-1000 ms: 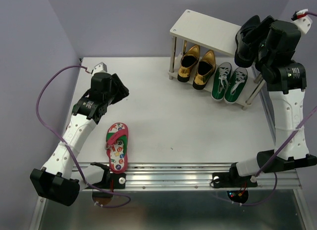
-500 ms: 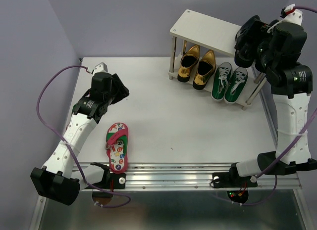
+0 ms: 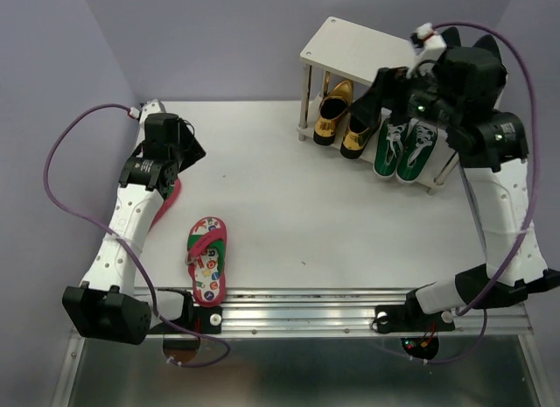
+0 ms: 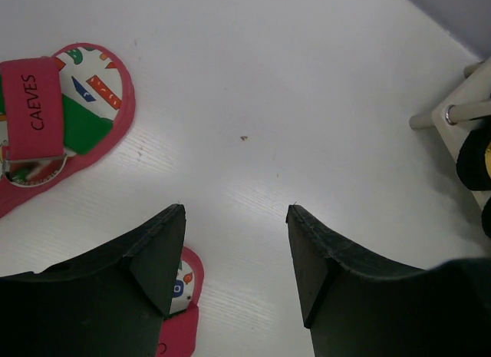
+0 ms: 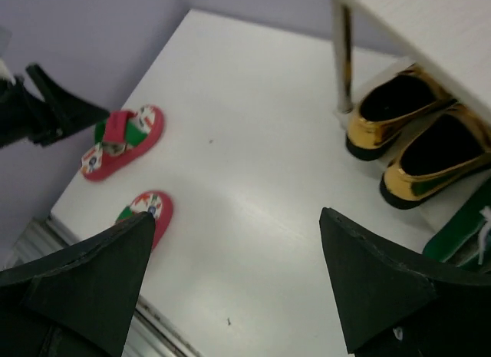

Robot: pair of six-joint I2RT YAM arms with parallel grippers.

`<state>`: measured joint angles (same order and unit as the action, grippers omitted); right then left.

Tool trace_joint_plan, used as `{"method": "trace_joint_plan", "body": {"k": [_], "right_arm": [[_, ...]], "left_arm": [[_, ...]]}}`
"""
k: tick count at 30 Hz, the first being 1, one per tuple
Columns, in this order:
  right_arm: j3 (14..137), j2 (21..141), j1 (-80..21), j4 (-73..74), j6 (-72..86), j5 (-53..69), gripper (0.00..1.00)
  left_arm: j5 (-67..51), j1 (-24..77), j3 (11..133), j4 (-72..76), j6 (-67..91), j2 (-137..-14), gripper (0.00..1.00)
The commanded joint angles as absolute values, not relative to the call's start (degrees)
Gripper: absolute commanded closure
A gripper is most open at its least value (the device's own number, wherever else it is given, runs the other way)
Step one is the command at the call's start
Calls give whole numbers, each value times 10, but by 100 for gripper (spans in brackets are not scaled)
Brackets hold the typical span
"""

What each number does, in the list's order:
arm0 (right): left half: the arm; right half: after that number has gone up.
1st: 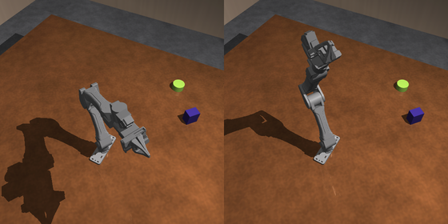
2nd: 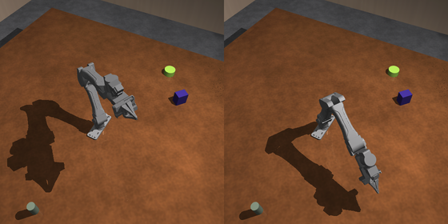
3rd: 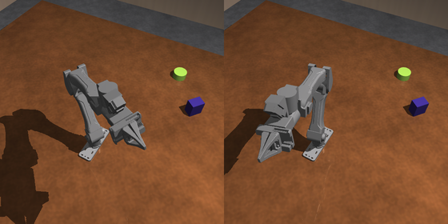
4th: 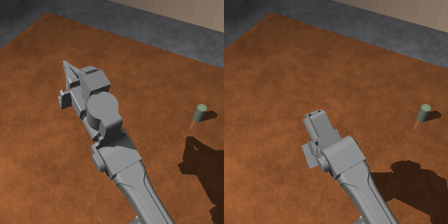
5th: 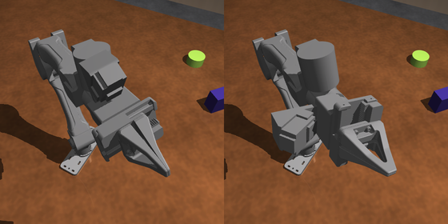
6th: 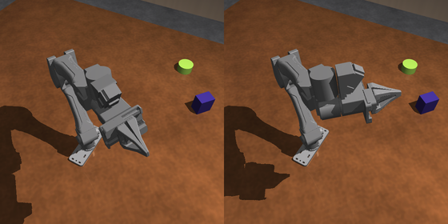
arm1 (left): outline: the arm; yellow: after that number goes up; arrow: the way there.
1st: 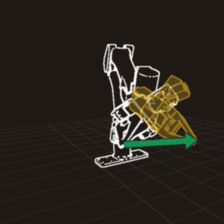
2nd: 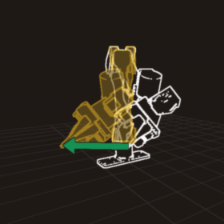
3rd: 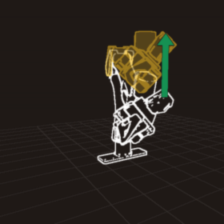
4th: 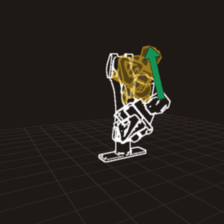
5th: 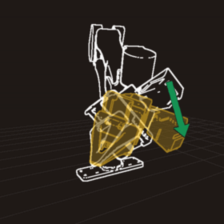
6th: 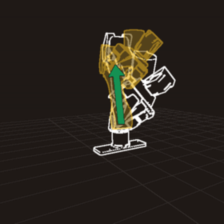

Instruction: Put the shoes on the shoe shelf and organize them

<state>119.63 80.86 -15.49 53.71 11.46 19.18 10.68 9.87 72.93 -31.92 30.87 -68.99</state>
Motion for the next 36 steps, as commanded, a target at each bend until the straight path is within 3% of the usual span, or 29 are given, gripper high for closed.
{"method": "trace_joint_plan", "body": {"k": [1, 7, 11, 16, 19, 31, 34, 36], "right_arm": [[1189, 851, -290, 554, 83, 154, 5], [1072, 868, -380, 491, 99, 123, 2], [941, 849, -407, 423, 129, 135, 0], [876, 822, -407, 393, 147, 121, 0], [856, 809, -407, 388, 150, 116, 0], [816, 786, -407, 374, 162, 111, 0], [814, 783, -407, 374, 163, 107, 0], [815, 784, -407, 374, 164, 105, 0]], "left_arm": [[132, 77, 758, -350, 280, -708, 33], [219, 66, 747, -386, 268, -733, 32], [248, 54, 704, -387, 275, -738, 18], [208, -26, 650, -334, 265, -744, 4], [186, -55, 649, -315, 258, -772, 1], [126, -133, 649, -236, 255, -874, 3], [99, -138, 631, -201, 258, -900, 8], [78, -138, 626, -189, 263, -915, 18]]}}
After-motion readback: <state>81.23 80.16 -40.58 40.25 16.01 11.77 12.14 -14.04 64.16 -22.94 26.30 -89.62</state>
